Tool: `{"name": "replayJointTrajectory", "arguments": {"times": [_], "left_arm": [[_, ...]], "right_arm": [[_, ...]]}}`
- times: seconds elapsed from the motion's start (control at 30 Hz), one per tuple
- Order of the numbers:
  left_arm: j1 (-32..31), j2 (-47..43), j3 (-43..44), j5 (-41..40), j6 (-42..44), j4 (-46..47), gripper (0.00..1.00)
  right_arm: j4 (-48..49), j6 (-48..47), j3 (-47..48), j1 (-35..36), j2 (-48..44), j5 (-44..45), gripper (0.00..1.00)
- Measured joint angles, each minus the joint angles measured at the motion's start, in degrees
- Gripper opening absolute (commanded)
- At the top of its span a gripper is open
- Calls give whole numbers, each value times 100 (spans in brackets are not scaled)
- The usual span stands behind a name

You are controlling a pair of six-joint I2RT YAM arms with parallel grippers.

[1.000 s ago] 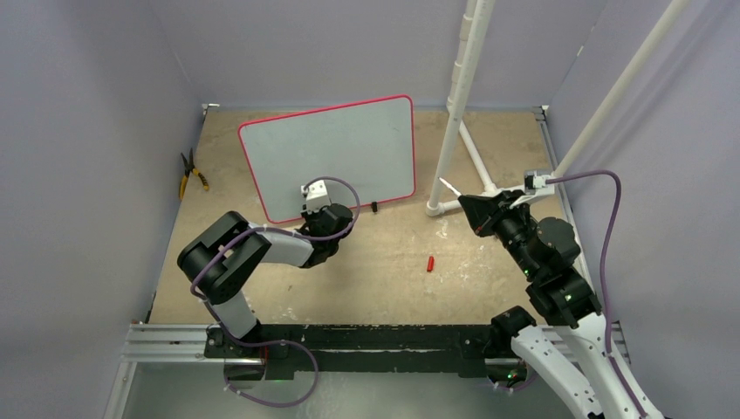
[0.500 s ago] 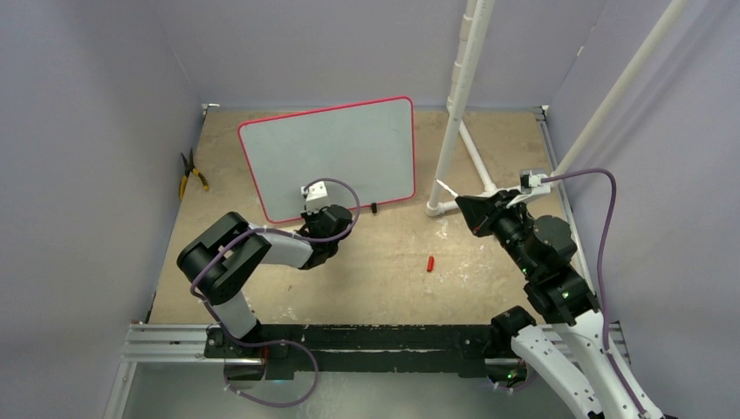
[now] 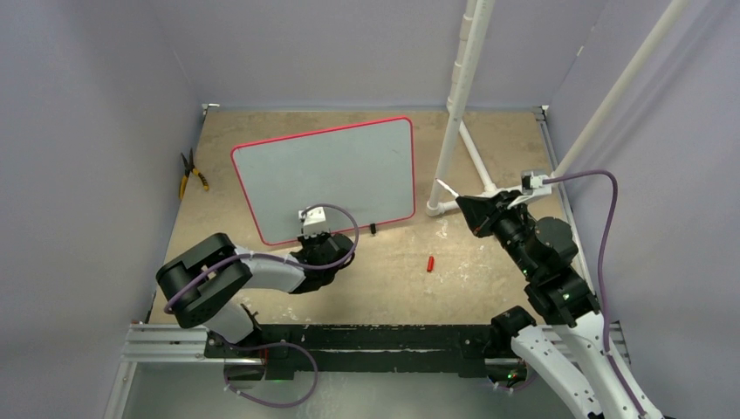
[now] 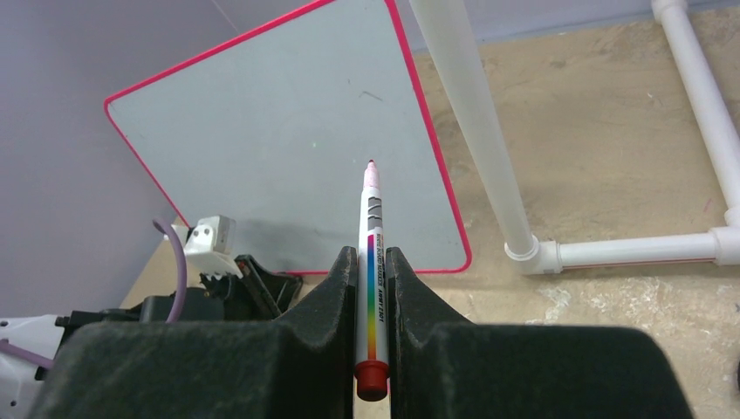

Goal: Write a sentence on the whiteboard
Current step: Move the whiteboard to the center of the board.

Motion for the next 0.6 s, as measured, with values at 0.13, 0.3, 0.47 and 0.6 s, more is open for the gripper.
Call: {"name": "replayJointTrajectory", "arguments": {"times": [0.13, 0.3, 0.47, 0.6], "left_arm": [[-382, -151, -127, -179, -291, -245, 0], [-931, -181, -140, -450, -726, -625, 0], [-1515, -186, -133, -737, -1298, -1110, 0], [-1976, -94, -52, -909, -1602, -1399, 0]], "right_arm": [[-4, -2, 0, 0, -70, 2, 0], [-11, -2, 0, 0, -157, 4, 0], [-35, -4, 2, 0, -229, 20, 0], [-87, -4, 4, 0, -232, 37, 0]]}}
